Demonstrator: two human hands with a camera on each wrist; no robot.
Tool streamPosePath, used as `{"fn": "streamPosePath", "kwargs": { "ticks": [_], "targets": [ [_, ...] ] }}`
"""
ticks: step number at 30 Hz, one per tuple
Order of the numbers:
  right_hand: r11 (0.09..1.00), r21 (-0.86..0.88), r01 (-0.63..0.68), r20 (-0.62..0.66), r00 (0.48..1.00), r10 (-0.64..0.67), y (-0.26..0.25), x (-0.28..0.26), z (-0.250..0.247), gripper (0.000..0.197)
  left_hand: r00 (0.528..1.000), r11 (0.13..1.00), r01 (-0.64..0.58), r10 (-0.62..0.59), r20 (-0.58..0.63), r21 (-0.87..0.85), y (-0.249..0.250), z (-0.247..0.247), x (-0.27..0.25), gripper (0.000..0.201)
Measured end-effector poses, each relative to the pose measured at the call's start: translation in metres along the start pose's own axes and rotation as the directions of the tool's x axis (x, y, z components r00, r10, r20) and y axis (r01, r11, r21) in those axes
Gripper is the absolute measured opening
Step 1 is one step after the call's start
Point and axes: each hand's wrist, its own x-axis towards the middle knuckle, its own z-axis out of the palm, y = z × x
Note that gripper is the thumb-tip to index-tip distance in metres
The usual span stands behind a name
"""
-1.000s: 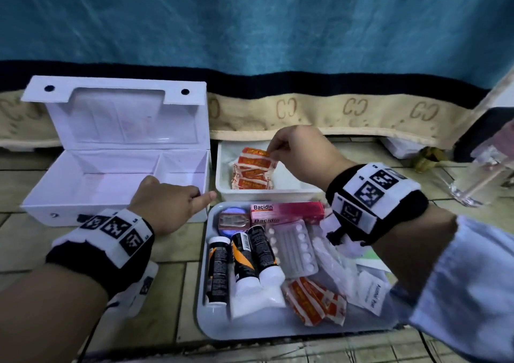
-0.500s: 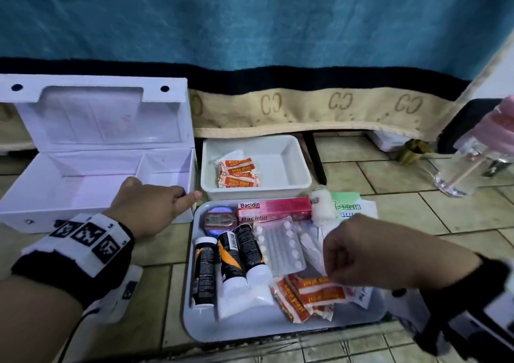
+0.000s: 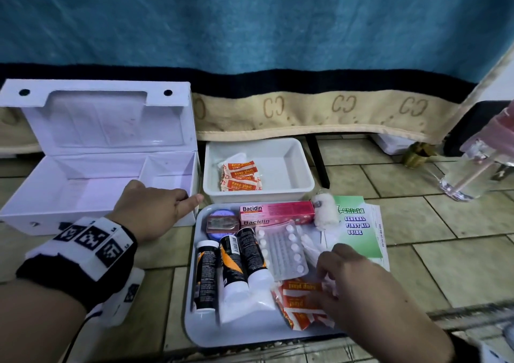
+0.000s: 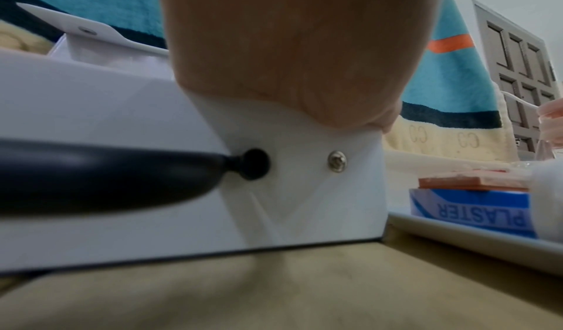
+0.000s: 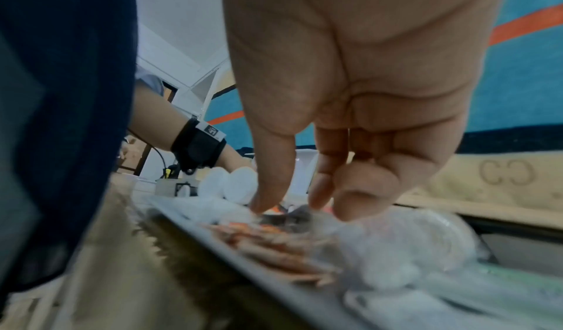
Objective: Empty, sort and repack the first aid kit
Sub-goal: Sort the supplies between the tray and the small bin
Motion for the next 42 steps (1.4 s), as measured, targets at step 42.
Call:
{"fn": "streamPosePath", "kwargs": {
  "ticks": [42],
  "targets": [
    [0.937, -0.321, 0.136, 0.021, 0.990, -0.137, -0.077, 0.191, -0.055, 0.034, 1.000, 0.997, 0.000, 0.000, 0.000, -0.077, 0.000, -0.004, -0.003, 0.053]
  ]
}}
